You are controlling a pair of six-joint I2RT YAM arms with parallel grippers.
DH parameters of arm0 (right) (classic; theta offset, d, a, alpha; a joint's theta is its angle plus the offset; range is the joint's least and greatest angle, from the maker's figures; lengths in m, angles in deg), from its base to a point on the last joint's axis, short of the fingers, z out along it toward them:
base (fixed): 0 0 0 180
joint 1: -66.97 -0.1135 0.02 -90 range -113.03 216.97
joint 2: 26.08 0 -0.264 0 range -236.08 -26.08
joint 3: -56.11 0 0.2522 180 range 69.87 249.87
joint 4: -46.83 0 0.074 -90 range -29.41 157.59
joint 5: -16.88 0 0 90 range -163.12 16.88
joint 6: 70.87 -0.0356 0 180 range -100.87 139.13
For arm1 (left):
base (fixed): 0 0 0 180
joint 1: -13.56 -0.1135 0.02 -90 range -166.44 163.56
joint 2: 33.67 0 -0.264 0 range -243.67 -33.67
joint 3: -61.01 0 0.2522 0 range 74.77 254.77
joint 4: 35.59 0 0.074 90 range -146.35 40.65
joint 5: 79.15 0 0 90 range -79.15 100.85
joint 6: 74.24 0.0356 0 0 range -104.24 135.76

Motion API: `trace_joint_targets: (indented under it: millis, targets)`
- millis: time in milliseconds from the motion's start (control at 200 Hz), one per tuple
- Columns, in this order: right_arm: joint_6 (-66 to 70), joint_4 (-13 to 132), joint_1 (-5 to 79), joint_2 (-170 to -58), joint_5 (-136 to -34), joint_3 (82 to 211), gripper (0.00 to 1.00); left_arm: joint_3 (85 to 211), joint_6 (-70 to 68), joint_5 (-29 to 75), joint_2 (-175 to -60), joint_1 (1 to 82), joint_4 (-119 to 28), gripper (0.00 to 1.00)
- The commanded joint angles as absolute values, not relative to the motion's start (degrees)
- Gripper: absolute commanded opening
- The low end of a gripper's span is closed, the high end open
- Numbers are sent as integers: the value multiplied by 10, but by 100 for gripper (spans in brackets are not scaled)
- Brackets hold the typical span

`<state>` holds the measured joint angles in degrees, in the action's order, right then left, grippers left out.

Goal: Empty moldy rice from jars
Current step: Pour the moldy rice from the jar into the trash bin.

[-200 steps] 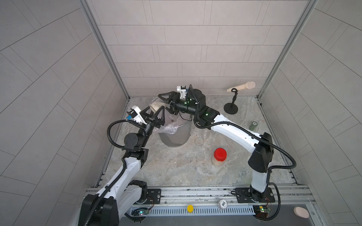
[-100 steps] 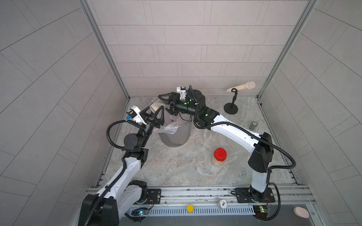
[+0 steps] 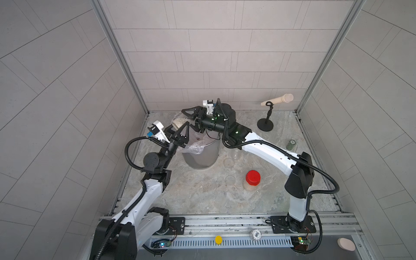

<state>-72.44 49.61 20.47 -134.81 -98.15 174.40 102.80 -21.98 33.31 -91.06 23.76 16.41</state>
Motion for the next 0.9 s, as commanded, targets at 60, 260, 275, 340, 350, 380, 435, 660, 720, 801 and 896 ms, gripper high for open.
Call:
trace_joint_targets:
  millis: [60,260,275,340,350,380,435,660,720,801,896]
  targets:
    - [-742,459,201,-1341,-984,1744,21,1041,-219,330,-897,239,169,60]
    - [-740,463,202,-1338,-985,1742,24,1048,-207,331,-888,239,145,49]
    - [-739,465,202,-1337,-986,1742,24,1049,-206,330,-887,239,141,48]
    - [-737,468,202,-1337,-986,1740,26,1052,-202,327,-883,239,126,47]
    - [-736,469,202,-1337,-986,1740,27,1053,-202,327,-883,239,124,46]
    - [-734,473,202,-1336,-987,1740,27,1056,-200,330,-881,239,118,45]
    - [-729,480,202,-1334,-987,1740,29,1063,-197,338,-881,239,106,41]
    - [-722,493,204,-1330,-985,1738,45,1072,-189,339,-873,239,85,35]
    - [-719,499,205,-1329,-986,1737,51,1074,-187,340,-871,239,79,34]
    - [-716,503,207,-1326,-985,1736,60,1075,-185,343,-871,239,74,32]
    - [-710,512,209,-1323,-983,1736,66,1076,-183,348,-868,239,71,31]
